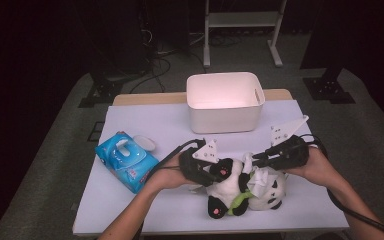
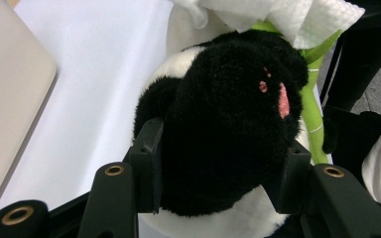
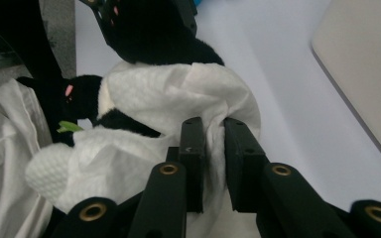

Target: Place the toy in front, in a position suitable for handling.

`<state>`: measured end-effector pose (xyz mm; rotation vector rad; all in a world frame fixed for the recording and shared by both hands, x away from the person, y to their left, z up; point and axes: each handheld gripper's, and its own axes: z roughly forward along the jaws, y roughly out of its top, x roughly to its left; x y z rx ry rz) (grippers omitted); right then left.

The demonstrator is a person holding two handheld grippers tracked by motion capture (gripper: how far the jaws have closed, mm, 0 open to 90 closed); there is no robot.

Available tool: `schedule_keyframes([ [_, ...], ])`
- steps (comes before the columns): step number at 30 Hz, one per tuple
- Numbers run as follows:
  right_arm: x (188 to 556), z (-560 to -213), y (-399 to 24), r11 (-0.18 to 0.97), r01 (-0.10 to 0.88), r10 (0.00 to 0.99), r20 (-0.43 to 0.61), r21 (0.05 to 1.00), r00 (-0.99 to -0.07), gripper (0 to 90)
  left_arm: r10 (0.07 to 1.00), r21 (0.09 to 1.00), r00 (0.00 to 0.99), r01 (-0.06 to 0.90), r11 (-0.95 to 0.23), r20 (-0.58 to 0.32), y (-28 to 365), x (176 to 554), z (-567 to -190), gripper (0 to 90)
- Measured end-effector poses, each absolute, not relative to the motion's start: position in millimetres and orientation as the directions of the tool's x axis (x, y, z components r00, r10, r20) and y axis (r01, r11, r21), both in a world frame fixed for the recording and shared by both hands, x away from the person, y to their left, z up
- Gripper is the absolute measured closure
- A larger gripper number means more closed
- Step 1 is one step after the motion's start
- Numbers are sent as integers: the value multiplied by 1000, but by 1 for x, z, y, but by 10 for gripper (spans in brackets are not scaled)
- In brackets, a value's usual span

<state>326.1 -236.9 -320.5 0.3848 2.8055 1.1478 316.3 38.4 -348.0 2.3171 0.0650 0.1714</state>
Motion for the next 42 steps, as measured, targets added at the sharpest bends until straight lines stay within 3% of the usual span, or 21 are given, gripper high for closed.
schedule_keyframes([
  [9,323,-311,-242,675,199,253,30,710,-967,673,97,726,990,-11,-687,107,37,316,-347,493],
  [26,317,-320,-254,722,208,225,60,660,-972,617,88,724,990,-22,-689,114,36,315,-347,493],
  [35,321,-334,-225,741,172,200,31,649,-979,799,72,715,989,-43,-698,129,34,312,-346,495],
  [42,327,-336,-216,691,180,211,43,701,-977,824,71,719,989,-43,-693,127,34,312,-348,495],
])
